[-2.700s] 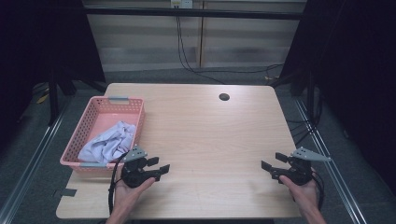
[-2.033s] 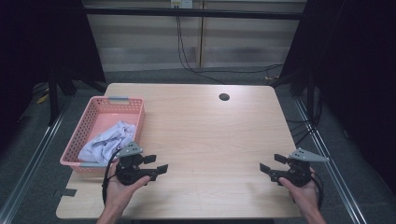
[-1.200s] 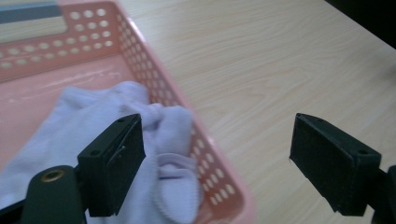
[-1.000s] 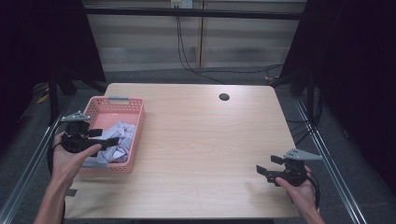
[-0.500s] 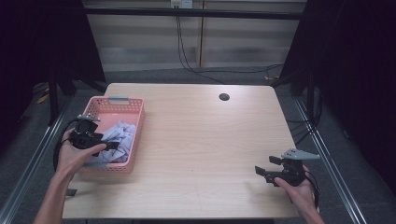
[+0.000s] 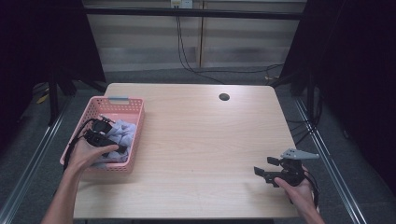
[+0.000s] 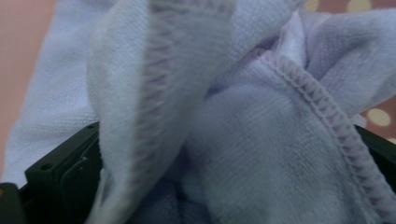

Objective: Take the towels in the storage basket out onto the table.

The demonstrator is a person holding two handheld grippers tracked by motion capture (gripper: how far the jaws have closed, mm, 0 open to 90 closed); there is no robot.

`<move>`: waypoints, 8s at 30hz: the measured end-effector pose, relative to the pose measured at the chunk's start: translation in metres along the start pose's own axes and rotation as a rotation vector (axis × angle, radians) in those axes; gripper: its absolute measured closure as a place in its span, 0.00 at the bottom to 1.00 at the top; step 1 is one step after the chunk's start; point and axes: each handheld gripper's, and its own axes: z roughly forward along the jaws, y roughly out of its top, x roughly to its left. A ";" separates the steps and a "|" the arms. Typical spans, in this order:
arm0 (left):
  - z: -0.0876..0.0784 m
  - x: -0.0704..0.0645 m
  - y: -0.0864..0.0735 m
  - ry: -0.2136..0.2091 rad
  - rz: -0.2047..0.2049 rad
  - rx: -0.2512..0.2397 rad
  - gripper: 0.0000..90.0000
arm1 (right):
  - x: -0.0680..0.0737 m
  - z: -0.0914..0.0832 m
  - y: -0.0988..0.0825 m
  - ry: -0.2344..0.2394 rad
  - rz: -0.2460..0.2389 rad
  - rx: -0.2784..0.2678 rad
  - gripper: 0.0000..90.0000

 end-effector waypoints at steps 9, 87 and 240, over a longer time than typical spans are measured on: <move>0.016 -0.002 0.012 0.051 0.040 0.138 0.00 | 0.001 0.000 0.000 0.009 -0.009 0.013 0.25; -0.098 0.018 -0.008 -0.116 -0.143 -0.354 0.49 | -0.001 0.001 0.002 0.011 -0.005 0.013 0.23; -0.013 -0.128 -0.019 -0.343 -0.011 -0.589 0.60 | -0.047 -0.027 0.065 -0.160 0.015 -0.112 0.63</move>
